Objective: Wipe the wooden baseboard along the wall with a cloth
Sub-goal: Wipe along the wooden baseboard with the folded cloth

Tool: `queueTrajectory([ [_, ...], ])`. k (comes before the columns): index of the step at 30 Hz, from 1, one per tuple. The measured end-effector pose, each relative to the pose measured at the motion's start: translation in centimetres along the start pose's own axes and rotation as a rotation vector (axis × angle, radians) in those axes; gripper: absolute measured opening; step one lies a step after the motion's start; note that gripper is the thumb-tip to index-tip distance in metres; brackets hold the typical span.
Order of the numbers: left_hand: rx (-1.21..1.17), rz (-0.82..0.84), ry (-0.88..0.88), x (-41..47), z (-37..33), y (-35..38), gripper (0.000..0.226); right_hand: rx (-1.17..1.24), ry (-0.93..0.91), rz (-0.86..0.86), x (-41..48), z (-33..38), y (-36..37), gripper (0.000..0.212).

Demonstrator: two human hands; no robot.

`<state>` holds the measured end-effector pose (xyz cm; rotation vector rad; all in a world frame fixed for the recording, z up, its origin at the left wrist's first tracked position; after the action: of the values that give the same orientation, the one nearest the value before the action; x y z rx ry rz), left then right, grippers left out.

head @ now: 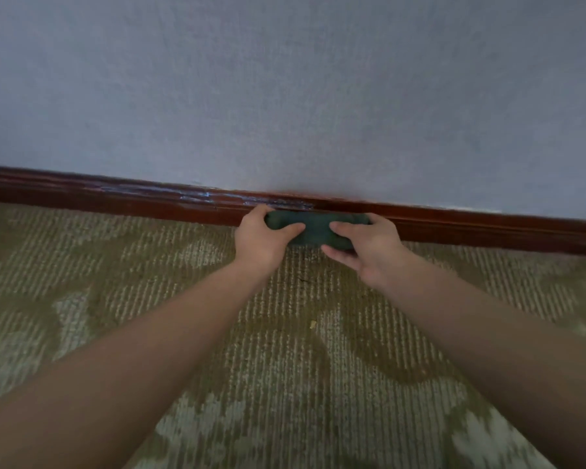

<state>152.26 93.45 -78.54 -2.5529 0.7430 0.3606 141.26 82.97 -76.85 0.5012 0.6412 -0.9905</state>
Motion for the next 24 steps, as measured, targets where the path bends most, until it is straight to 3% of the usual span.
queueTrajectory([
  [4,-0.086,0.055,-0.077,0.8,-0.5,-0.8,0.02,0.086,0.051,-0.074,-0.1,0.4,1.1,0.043],
  [10,-0.322,0.071,-0.242,-0.1,-1.6,0.2,0.016,0.105,0.089,-0.155,-0.4,1.3,1.2,0.026],
  [15,-0.374,-0.029,-0.242,0.3,-1.4,1.5,0.02,0.176,0.038,-0.126,1.1,1.3,0.4,0.031],
  [21,-0.45,-0.198,-0.285,0.4,-0.7,2.5,0.028,0.303,0.04,-0.176,1.8,-0.1,0.5,0.019],
  [24,-0.549,-0.182,-0.32,0.2,-0.7,3.0,0.026,0.343,0.019,-0.181,1.7,-0.3,0.5,0.019],
])
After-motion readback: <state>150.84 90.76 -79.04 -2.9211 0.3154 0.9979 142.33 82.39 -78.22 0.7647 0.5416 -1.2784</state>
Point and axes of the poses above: each hand's wrist, its own x-axis towards the middle knuckle, its own y-axis out of the palm, z = x × y, the point moved 4 cm from there along x, towards the middle knuckle, and after that the axes turned 3 degrees about -y, right-handed, at the moved point
